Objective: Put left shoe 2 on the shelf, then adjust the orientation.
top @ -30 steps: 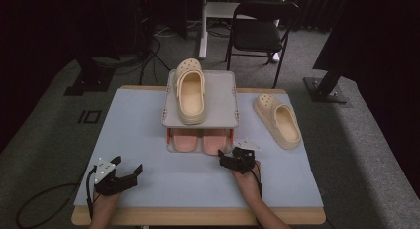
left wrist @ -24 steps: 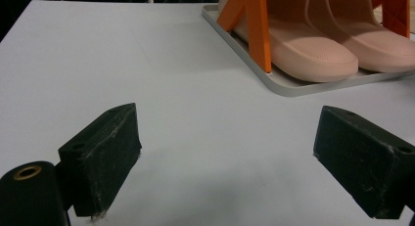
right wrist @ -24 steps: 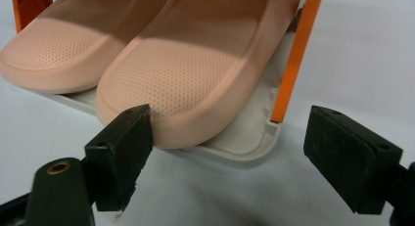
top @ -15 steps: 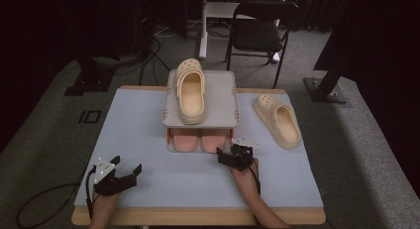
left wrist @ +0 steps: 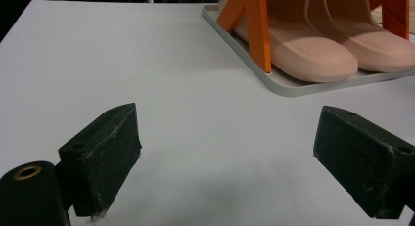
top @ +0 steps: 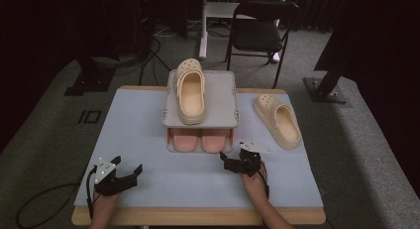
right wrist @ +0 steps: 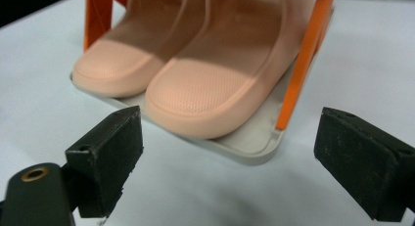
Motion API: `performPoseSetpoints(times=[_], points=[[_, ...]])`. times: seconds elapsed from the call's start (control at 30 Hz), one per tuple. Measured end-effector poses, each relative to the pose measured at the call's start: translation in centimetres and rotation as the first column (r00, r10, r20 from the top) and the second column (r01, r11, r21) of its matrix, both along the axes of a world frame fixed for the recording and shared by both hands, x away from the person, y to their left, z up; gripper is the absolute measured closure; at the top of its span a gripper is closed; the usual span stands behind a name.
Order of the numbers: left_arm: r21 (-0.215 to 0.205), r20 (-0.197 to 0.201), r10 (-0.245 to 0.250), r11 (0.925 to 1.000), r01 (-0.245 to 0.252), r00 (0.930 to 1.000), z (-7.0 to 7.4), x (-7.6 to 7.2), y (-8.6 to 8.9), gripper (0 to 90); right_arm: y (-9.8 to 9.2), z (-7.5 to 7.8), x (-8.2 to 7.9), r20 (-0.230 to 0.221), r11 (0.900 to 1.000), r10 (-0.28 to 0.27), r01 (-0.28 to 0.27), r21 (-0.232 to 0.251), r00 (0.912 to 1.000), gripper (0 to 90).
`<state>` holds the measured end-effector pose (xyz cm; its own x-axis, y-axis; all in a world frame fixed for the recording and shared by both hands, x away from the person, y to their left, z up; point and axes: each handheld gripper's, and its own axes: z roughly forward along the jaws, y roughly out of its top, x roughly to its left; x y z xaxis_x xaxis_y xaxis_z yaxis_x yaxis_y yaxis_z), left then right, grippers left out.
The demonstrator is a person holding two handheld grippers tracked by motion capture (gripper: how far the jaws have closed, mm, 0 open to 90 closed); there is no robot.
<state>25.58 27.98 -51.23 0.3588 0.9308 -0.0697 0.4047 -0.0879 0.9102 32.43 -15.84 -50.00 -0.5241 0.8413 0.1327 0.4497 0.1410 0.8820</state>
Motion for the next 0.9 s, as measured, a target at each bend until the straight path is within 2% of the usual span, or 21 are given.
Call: performPoseSetpoints(times=[0.1, 0.13, 0.3, 0.33, 0.43, 0.5, 0.53, 0.57, 0.63, 0.67, 0.77, 0.8, 0.9], points=[[0.0, -0.001, 0.001, 1.0, -0.001, 1.0, 0.0, 0.0, 0.0, 10.0, -0.5, 0.1, -0.1, 0.015, 1.0, 0.025, -0.025, -0.009, 0.9996, 12.8], [0.0, -0.001, 0.0, 1.0, 0.0, 1.0, 0.0, 0.0, 0.0, 9.9, -0.9, 0.1, -0.1, 0.02, 0.999, 0.016, -0.015, -0.039, 0.9997, 13.1], [-0.001, 0.0, 0.002, 1.0, -0.002, 1.0, 0.0, 0.0, -0.1, 9.9, -2.0, 0.0, -0.3, 0.019, 0.998, 0.002, -0.001, -0.058, 0.9998, 13.2], [0.001, 0.0, 0.002, 1.0, -0.002, 1.0, 0.0, 0.0, -0.1, 9.9, -2.3, 0.1, -0.3, 0.005, 0.998, 0.005, -0.005, -0.055, 1.0, 13.2], [-0.002, -0.002, 0.005, 1.0, -0.005, 1.0, 0.0, 0.0, 0.0, 10.0, -3.4, 0.3, -0.2, -0.03, 1.0, 0.001, -0.001, -0.002, 0.9996, 12.7], [0.0, -0.002, 0.003, 1.0, -0.003, 1.0, 0.0, 0.0, -0.1, 9.9, -4.1, 0.6, -0.4, -0.02, 1.0, 0.015, -0.015, 0.008, 0.9997, 10.7], [0.0, -0.001, 0.002, 1.0, -0.002, 1.0, 0.0, 0.0, -0.1, 10.0, -4.7, 0.8, -0.6, -0.001, 0.999, 0.02, -0.019, 0.03, 0.9998, 10.7], [0.001, -0.001, 0.001, 1.0, -0.001, 1.0, 0.0, 0.0, -0.1, 10.0, -5.0, 0.9, -0.6, -0.001, 0.999, 0.024, -0.024, 0.049, 0.9997, 10.7], [0.001, 0.0, 0.001, 1.0, -0.001, 1.0, 0.0, 0.0, -0.2, 9.9, -5.4, 1.0, -0.6, 0.006, 0.998, 0.027, -0.027, 0.056, 0.9996, 10.7], [0.001, -0.002, 0.001, 1.0, -0.001, 1.0, 0.0, 0.0, -0.2, 9.9, -5.8, 1.3, -0.6, 0.015, 1.0, 0.004, -0.005, 0.028, 0.9999, 10.7], [0.001, -0.002, 0.003, 1.0, -0.003, 1.0, 0.0, -0.1, -0.1, 9.9, -6.3, 1.5, -0.5, 0.012, 1.0, -0.01, 0.01, 0.017, 0.9999, 10.8], [0.0, -0.002, 0.003, 1.0, -0.003, 1.0, 0.0, -0.1, -0.1, 9.9, -7.1, 1.7, -0.3, 0.01, 0.999, -0.028, 0.028, 0.017, 0.9996, 10.8], [0.0, -0.003, 0.005, 1.0, -0.005, 1.0, 0.0, -0.1, -0.1, 9.9, -7.9, 1.9, -0.2, 0.015, 0.999, -0.04, 0.039, 0.022, 0.9991, 11.2]])
